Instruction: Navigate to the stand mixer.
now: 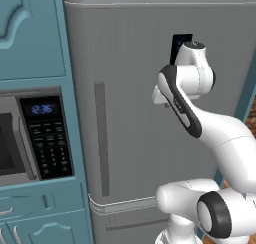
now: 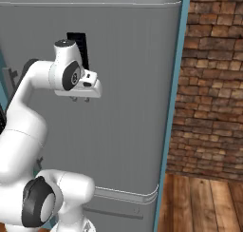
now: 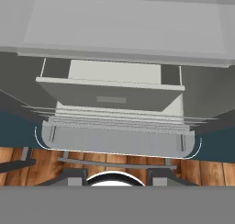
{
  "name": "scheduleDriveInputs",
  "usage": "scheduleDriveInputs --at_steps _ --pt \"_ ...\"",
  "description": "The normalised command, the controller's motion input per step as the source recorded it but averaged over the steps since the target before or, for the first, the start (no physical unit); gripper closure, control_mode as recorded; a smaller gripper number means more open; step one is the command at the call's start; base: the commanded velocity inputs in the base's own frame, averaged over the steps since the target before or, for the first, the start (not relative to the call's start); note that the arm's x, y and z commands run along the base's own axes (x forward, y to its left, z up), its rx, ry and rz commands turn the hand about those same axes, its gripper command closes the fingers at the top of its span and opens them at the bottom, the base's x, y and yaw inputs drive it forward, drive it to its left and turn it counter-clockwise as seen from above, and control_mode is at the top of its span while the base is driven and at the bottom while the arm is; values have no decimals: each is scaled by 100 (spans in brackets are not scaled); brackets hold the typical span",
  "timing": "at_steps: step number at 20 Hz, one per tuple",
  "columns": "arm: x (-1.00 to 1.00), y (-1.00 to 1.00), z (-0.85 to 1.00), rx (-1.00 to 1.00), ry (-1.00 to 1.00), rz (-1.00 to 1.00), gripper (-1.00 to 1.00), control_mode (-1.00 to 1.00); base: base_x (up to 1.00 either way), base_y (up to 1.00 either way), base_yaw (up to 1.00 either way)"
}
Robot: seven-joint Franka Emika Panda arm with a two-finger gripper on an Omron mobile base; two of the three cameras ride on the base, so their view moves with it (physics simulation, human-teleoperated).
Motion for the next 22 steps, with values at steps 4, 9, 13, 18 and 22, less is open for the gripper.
scheduleDriveInputs --at_steps 4,9,13,18,22 --pt "0 0 0 0 0 0 -100 100 0 0 0" --pt "0 0 0 0 0 0 -100 100 0 0 0" --pt "0 0 0 0 0 0 -100 100 -61 6 9" --pt "0 0 0 0 0 0 -100 100 -95 0 37" --pt "0 0 0 0 0 0 -100 100 -99 -1 50"
